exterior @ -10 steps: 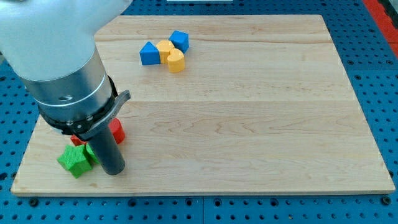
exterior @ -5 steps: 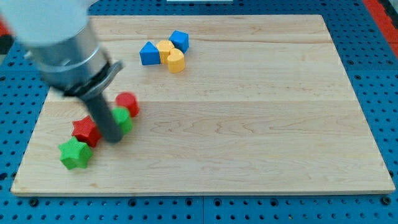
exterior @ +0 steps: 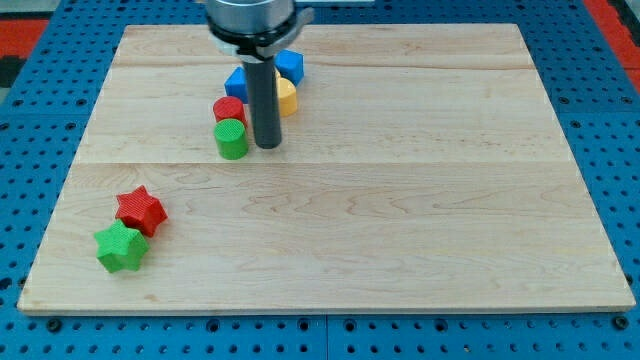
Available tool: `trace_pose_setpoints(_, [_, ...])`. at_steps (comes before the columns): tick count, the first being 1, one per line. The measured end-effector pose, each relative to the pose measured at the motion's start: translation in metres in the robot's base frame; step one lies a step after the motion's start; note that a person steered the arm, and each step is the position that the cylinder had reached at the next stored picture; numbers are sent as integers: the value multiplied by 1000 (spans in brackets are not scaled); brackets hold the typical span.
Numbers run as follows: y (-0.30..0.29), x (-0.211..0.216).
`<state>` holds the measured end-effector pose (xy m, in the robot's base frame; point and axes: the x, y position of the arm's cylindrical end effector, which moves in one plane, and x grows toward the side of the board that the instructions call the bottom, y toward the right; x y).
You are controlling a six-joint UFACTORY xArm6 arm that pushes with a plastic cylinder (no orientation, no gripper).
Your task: Push green circle diagonally below red circle
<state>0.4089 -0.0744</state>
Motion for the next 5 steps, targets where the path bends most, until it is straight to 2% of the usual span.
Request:
trace_pose_setpoints(1, [-3, -37])
trace_pose_setpoints(5, [-23, 14])
